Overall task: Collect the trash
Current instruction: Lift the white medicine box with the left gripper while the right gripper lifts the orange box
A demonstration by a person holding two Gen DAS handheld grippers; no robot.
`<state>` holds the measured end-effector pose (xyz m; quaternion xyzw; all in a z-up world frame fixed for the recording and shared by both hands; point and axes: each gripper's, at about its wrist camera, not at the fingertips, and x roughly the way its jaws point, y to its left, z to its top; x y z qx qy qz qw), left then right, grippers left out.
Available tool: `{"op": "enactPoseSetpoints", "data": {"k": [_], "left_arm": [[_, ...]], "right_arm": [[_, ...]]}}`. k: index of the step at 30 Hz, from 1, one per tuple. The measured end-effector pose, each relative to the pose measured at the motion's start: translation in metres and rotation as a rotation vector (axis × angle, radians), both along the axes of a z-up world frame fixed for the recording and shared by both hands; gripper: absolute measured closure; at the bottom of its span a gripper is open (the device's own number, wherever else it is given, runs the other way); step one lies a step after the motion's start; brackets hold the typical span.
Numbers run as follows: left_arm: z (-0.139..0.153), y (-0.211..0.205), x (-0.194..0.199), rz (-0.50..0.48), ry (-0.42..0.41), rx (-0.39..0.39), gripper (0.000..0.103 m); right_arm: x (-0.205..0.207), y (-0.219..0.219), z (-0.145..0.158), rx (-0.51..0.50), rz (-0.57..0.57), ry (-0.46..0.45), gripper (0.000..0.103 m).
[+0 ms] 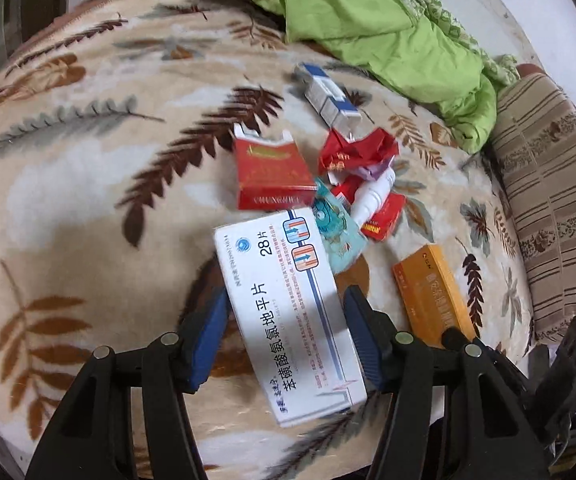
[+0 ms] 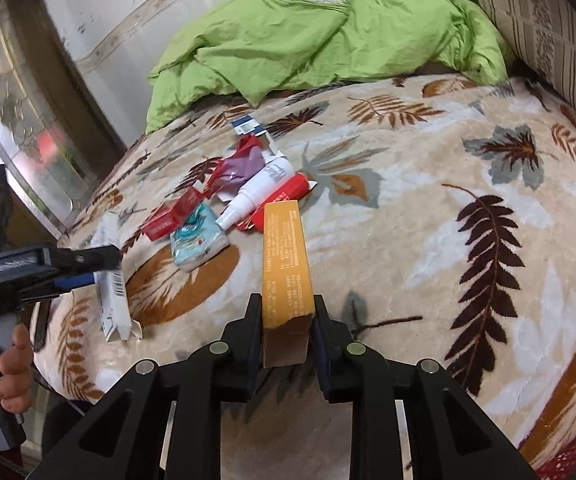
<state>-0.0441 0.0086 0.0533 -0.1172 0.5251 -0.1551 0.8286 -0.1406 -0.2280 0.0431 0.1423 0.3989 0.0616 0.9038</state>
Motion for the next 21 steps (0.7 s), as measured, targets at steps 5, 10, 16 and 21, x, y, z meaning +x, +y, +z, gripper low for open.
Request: {"op": "enactPoseSetpoints", "data": {"k": [5,10,16,21], "left_arm": [[-0.011,-0.011,0.001,0.001,-0.011,0.058,0.044],[-0.020,-0.017,-0.006,-0.015,-0.012,0.088,0.037],[-0.022,-0.019,-0.020,-0.025,-0.019,0.123,0.033],[-0.023,-0.023,-0.032,-0.041,-0.043,0.172,0.029]], "right_arm": [[-0.001,0.001,-0.002,-0.011,-0.006,0.013,0.079],[-0.001,-0.001,-0.003,-0.003,-0.014,0.026,0.079],[0.001,0.001,-0.005,-0.010,-0.009,0.039,0.077],[0.002,0.001,-0.005,-0.009,-0.012,0.040,0.070]]}}
